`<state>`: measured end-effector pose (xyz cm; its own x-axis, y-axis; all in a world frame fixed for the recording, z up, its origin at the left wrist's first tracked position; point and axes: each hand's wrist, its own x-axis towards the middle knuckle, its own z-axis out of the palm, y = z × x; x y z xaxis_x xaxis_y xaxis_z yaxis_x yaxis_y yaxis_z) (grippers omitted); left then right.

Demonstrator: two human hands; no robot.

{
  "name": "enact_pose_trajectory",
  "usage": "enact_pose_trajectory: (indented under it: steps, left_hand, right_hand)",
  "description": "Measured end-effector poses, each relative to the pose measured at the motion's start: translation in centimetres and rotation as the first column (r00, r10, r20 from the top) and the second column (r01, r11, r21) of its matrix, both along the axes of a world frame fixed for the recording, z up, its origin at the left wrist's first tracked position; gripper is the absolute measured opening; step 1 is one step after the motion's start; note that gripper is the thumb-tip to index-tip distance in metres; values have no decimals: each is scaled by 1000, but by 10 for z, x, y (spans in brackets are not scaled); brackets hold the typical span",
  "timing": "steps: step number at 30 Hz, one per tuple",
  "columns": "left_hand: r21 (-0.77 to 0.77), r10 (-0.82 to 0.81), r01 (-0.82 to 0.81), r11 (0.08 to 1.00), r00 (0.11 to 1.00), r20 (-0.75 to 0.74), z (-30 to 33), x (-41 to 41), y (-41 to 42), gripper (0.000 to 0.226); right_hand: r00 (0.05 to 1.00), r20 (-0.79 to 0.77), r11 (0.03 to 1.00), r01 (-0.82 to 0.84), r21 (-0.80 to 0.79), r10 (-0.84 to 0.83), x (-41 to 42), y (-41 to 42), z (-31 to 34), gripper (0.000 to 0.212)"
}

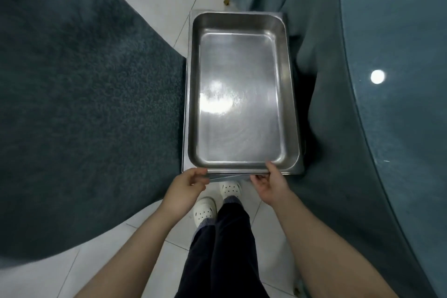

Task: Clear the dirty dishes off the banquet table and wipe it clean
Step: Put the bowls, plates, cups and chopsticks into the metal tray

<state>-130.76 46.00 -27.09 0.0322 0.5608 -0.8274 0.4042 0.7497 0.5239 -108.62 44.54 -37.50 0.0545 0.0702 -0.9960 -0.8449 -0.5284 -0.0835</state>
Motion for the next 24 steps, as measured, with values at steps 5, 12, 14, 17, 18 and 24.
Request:
enact_pose_trajectory:
  steps: [5, 12, 14, 17, 18, 24]
  left_hand:
    - [-7, 10, -9, 1000, 999, 30, 14, -10, -4, 31]
    - [-126, 183, -168, 978, 976, 120, 43, -23, 4, 38]
    - [-177, 274, -241, 954, 941, 199, 55, -20, 4, 37]
    - [-197, 399, -354, 914, 874, 279, 74, -15, -3, 33]
    - [-184, 419, -380, 907, 860, 290, 80, -14, -6, 31]
    - [-36, 512, -534, 844, 785, 348, 126, -10, 2, 19]
  right_hand:
    - [997, -24, 994, -66, 89, 68, -12, 13, 28, 10]
    - [999, -27, 981, -24, 193, 29, -26, 15, 88, 11]
    - [999, -40, 978, -7, 210, 16, -28, 9, 105, 8]
    - [999, -47, 969, -13, 248, 26, -32, 1, 136, 13]
    - [998, -46, 963, -22, 267, 36, -33, -1, 146, 15]
    - [994, -72, 917, -51, 395, 86, -43, 10, 214, 16]
